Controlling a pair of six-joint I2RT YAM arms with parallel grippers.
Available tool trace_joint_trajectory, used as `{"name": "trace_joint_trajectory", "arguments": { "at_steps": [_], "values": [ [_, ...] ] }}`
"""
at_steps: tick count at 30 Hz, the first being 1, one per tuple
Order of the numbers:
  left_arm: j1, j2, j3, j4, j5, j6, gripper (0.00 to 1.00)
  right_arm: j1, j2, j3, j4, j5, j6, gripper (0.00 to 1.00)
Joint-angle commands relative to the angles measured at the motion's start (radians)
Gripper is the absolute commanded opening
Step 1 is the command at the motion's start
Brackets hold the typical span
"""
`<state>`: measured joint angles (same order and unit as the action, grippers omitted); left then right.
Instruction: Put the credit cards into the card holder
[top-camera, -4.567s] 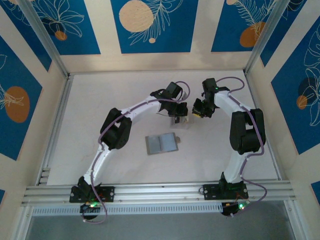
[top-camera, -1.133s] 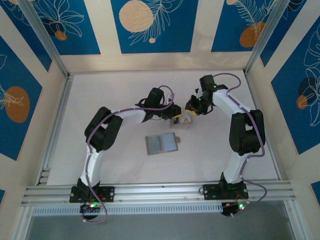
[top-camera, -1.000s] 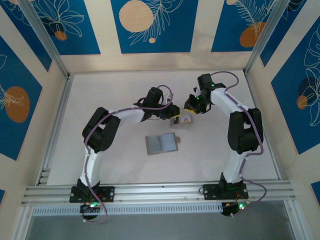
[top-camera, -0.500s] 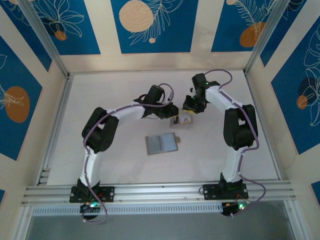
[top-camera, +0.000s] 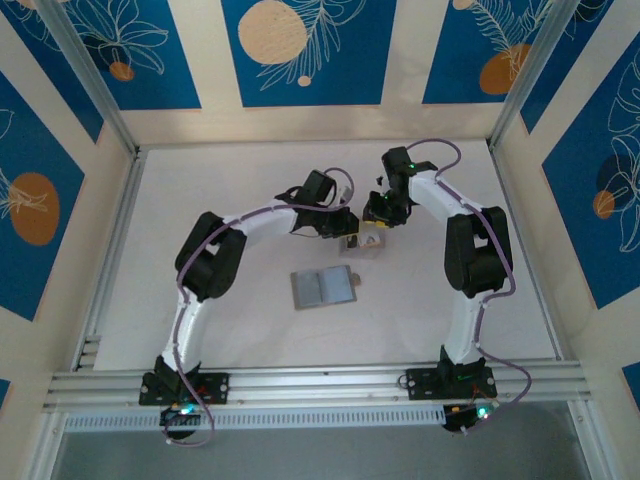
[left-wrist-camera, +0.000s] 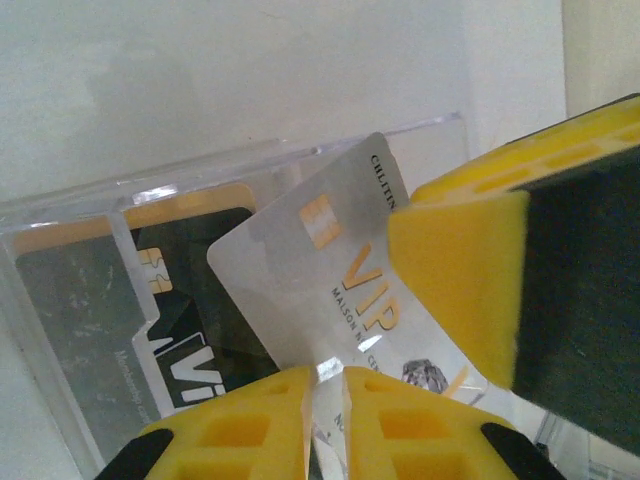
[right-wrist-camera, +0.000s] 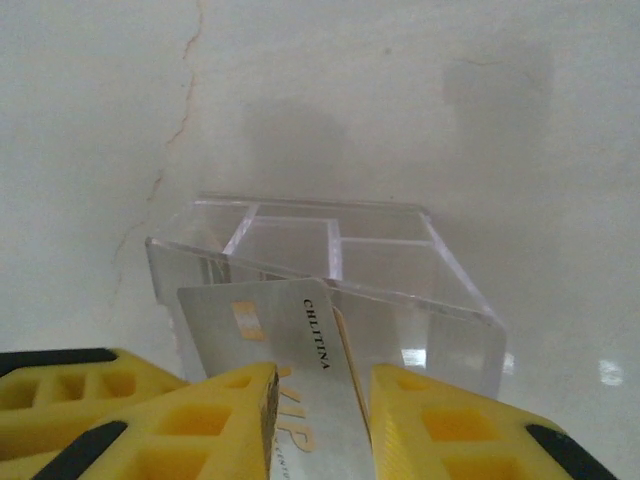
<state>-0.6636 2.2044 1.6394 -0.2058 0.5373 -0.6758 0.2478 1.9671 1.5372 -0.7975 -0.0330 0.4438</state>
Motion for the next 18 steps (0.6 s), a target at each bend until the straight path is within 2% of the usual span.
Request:
{"name": "trace_joint_trajectory", "arguments": {
  "at_steps": [1,11,18],
  "values": [
    [-0.011,0.024,0.046,-0.049,-0.016,0.031,0.15,-0.010,-0.007,-0.005,-0.007,-0.063,-0.007,0.31],
    [-0.021,0.051,0.076,-0.066,-0.024,0.036,0.15,-0.014,-0.048,-0.022,-0.012,-0.085,0.001,0.25],
    [-0.021,0.056,0.083,-0.075,-0.030,0.040,0.15,-0.015,-0.091,-0.032,-0.008,-0.130,0.009,0.26]
  ]
}}
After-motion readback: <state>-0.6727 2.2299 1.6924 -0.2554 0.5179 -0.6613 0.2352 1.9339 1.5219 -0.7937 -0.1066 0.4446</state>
